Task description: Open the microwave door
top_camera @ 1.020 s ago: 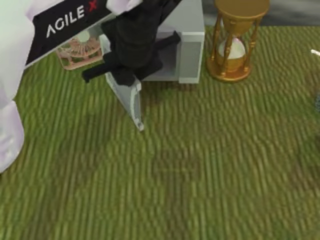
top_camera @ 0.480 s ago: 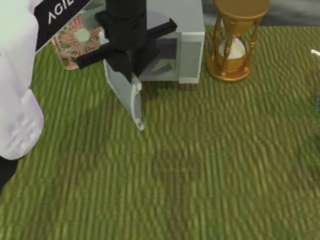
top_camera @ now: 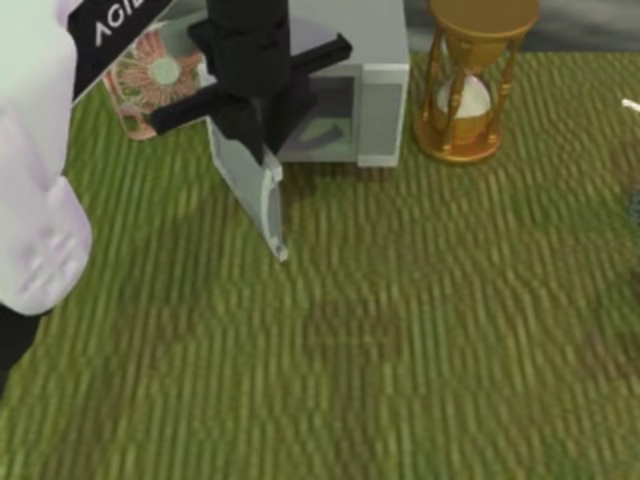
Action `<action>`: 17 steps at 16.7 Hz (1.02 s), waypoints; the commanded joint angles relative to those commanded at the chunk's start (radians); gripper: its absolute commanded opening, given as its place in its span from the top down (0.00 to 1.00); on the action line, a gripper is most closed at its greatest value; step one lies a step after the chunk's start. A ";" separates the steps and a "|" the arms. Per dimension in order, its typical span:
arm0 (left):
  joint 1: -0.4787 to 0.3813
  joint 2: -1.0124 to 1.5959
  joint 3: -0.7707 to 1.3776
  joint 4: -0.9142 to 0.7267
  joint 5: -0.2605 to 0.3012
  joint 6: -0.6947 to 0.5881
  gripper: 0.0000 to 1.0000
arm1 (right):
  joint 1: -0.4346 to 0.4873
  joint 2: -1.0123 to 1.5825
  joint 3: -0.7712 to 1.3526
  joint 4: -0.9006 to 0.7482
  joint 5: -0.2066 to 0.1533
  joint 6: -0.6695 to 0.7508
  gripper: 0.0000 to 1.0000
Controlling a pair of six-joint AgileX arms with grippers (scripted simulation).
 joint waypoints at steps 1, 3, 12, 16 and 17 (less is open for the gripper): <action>0.002 -0.004 -0.014 0.009 0.001 -0.001 1.00 | 0.000 0.000 0.000 0.000 0.000 0.000 0.00; 0.004 -0.017 -0.061 0.042 0.001 0.000 1.00 | 0.000 0.000 0.000 0.000 0.000 0.000 0.00; 0.005 -0.040 -0.144 0.102 0.001 0.002 1.00 | 0.000 0.000 0.000 0.000 0.000 0.000 0.00; 0.005 -0.040 -0.144 0.102 0.001 0.002 1.00 | 0.000 0.000 0.000 0.000 0.000 0.000 0.00; 0.005 -0.040 -0.144 0.102 0.001 0.002 1.00 | 0.000 0.000 0.000 0.000 0.000 0.000 0.00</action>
